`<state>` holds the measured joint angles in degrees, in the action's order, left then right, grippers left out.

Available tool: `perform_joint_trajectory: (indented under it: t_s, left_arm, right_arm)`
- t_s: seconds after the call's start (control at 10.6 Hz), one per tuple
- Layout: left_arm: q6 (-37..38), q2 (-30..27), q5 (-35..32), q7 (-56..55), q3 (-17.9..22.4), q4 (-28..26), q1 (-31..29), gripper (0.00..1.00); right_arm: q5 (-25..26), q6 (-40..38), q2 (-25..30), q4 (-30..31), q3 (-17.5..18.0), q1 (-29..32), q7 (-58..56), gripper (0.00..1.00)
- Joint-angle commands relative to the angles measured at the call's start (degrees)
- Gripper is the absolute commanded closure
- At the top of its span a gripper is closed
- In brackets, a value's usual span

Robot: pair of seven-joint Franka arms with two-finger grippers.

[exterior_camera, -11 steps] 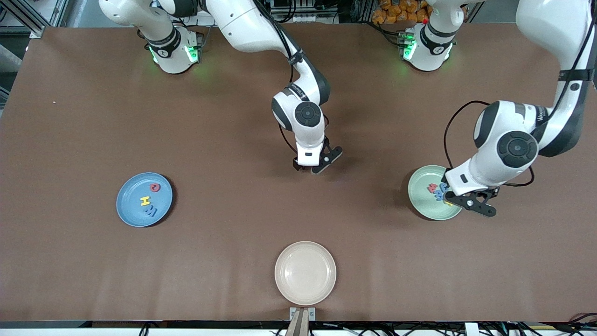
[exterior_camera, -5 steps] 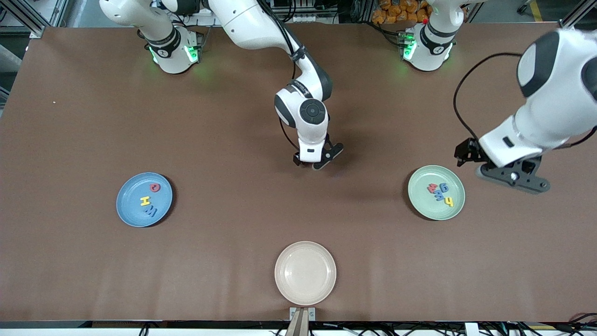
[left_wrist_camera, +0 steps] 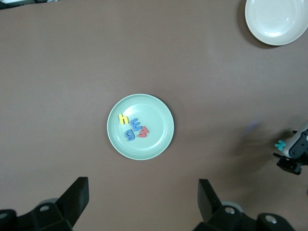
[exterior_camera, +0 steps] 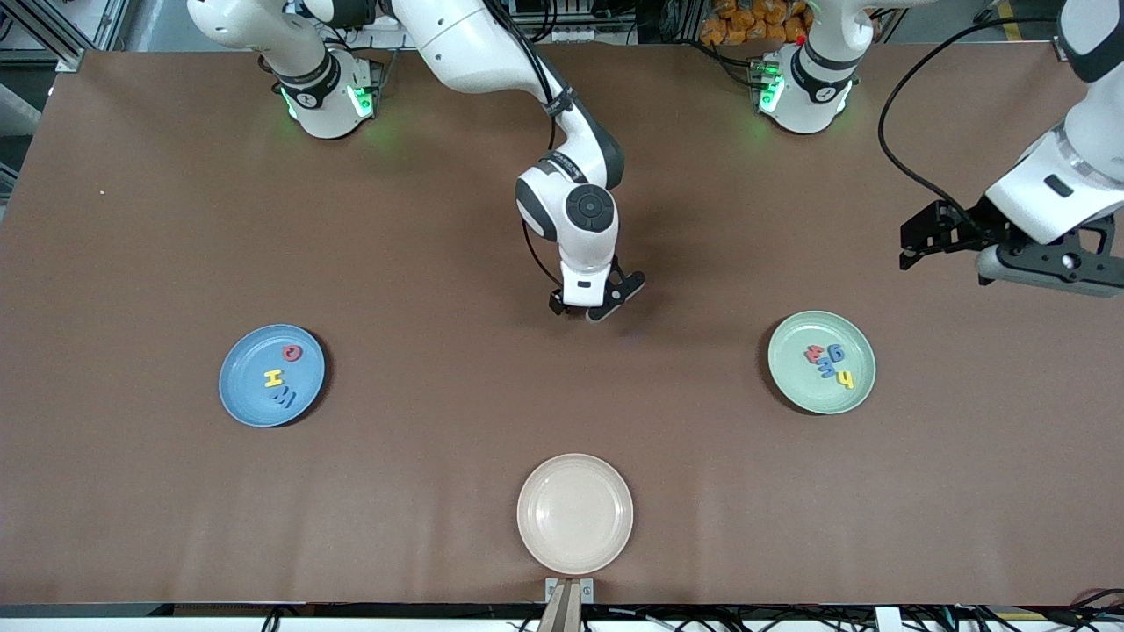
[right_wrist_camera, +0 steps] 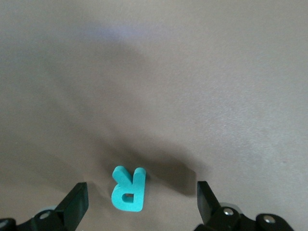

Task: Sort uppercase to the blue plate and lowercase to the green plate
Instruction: 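Release the h on the green plate and raise the left gripper away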

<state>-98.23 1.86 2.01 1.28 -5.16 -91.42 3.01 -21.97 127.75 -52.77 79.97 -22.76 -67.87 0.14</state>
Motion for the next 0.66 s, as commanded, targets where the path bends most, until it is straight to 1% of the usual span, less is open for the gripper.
perform_joint_trajectory:
  t_s: [0.0,0.28,0.57]
  left_arm:
    - [1.46,-0.71,1.15,-4.09,1.29,1.07,2.00,0.00]
    - [2.68,-1.50,1.42,-4.09,1.38,0.99,1.56,0.00]
    - [4.19,-1.59,0.98,-4.09,2.44,1.07,1.74,0.00]
  right_arm:
    - [1.58,0.65,0.13,-0.25,-0.27,-0.77,2.67,0.00]
    - [1.49,1.79,-0.14,-0.25,-0.18,-0.77,2.67,0.00]
    - [1.49,1.71,-0.23,-0.17,-0.09,-0.77,2.67,0.00]
